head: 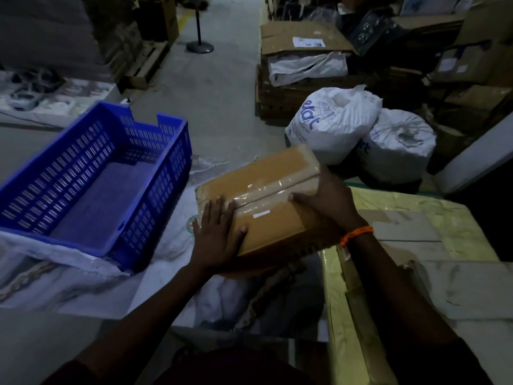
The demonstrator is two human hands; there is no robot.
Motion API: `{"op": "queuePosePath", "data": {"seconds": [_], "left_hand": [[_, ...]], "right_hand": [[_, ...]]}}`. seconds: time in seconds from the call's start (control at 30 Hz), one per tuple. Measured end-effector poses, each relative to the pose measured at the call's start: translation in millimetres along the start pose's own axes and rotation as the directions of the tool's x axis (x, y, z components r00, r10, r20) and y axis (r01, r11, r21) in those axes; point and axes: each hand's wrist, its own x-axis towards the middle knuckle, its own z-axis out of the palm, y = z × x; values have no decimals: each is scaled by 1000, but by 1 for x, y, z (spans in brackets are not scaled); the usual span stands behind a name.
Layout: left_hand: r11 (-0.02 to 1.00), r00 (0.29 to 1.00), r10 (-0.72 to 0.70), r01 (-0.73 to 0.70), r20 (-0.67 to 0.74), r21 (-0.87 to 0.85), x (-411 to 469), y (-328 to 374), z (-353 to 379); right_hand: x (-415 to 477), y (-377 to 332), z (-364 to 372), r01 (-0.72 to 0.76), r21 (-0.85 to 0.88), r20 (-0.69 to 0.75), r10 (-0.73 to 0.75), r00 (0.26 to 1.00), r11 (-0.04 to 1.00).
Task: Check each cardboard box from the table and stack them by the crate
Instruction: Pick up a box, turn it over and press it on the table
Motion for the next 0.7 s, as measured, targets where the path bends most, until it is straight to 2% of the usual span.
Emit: {"op": "queuePosePath", "data": {"seconds": [0.1, 0.17, 0.27, 0.33, 0.5, 0.6, 0.7], "left_hand": [[994, 995, -89, 86, -43, -74, -17, -11, 0], [982, 987, -156, 153, -25, -115, -28, -17, -1], [980, 982, -187, 187, 13, -67, -39, -28, -10], [990, 992, -125, 124, -6, -62, -41, -34, -24], [986, 983, 37, -64, -177, -152, -24, -31, -86], [973, 964, 160, -191, -214, -131, -4, -21, -121], [946, 932, 309, -322, -189, -44, 12, -16, -144]], "right_hand": [[9, -52, -2, 161, -126, 21, -160, 987, 979], [9, -86, 0, 263, -224, 48, -259, 965, 938], [-2, -116, 8, 400, -363, 70, -404, 912, 841], [-9, -120, 11, 485, -399, 100, -489, 867, 778], [-23, -118, 16, 691, -391, 148, -700, 699, 607], [-29, -115, 21, 734, -407, 164, -746, 645, 545], [-35, -109, 21, 762, -417, 164, -783, 600, 496]]}}
